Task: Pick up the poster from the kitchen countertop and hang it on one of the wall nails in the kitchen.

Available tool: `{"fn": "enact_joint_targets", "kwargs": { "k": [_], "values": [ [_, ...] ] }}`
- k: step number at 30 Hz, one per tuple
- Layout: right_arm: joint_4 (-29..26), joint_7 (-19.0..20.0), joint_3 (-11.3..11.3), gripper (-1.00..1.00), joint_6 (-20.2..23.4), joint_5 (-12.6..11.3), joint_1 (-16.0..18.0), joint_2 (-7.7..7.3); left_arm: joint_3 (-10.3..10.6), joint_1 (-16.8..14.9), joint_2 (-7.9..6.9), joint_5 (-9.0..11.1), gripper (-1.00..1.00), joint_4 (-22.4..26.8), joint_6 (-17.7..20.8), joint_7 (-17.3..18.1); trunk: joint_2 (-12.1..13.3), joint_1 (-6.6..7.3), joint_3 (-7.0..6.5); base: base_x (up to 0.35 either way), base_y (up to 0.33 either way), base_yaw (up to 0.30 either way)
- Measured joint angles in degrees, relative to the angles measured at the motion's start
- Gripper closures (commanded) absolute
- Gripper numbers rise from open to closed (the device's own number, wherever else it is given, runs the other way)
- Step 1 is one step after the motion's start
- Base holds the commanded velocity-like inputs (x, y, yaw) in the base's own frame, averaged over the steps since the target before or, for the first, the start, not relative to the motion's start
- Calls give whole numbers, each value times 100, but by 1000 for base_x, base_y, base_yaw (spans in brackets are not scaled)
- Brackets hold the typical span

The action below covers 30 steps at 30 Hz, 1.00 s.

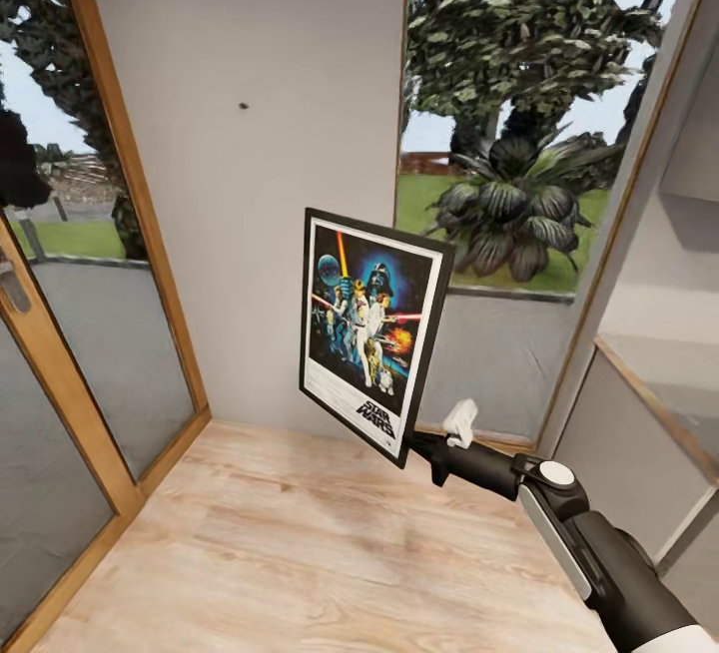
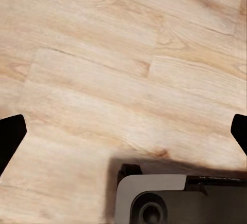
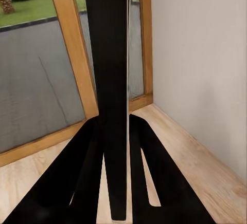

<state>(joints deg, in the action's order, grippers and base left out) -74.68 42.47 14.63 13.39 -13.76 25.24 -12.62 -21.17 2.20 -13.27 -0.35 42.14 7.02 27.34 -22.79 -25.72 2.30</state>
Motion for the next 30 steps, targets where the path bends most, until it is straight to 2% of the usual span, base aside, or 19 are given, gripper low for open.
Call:
{"fn": "enact_joint_targets", "kwargs": {
  "k": [18, 30],
  "values": [
    [-1, 39, 11, 100, -13, -7, 0, 0, 0, 0, 1, -4, -100, -17, -3, 0, 0, -1, 0, 151, 321, 0],
    [-1, 53, 15, 100, -5, -8, 0, 0, 2, -1, -3, -5, -100, -21, -7, -1, 0, -2, -67, 36, 75, -208]
  ]
}}
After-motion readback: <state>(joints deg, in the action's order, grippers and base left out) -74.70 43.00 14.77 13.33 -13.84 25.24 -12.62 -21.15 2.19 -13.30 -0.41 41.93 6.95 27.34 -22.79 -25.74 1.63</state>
